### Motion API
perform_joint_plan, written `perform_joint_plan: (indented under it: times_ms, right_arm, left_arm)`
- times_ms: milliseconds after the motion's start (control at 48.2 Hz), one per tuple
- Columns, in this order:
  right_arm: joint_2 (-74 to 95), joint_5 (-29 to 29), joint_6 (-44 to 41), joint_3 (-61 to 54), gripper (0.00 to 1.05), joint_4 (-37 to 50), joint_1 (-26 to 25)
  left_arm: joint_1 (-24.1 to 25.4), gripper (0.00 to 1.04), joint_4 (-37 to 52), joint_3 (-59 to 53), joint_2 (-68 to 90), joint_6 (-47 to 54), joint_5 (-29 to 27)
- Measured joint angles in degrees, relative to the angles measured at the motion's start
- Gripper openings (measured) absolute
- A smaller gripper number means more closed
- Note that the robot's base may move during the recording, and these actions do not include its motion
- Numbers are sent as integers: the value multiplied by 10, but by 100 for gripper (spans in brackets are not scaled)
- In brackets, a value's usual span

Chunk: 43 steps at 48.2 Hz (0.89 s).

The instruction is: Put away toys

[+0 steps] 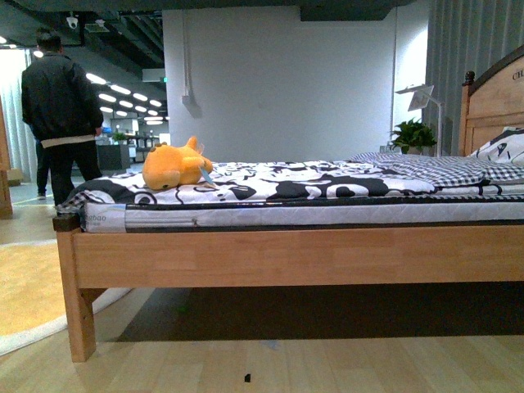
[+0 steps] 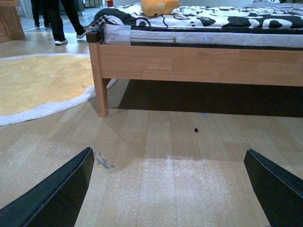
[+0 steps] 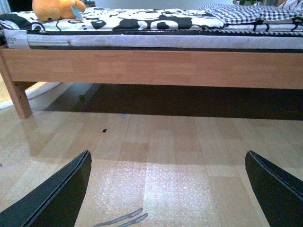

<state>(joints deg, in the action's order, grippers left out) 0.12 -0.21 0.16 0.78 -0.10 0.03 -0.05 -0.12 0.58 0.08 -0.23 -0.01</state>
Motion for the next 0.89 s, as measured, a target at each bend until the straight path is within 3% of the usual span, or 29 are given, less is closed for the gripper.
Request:
perform_joint_plan:
  times_ms: [893]
  right_arm:
    - [0, 0, 0, 0, 98, 0, 0]
  left_arm:
    - [0, 99, 0, 0, 0, 0, 0]
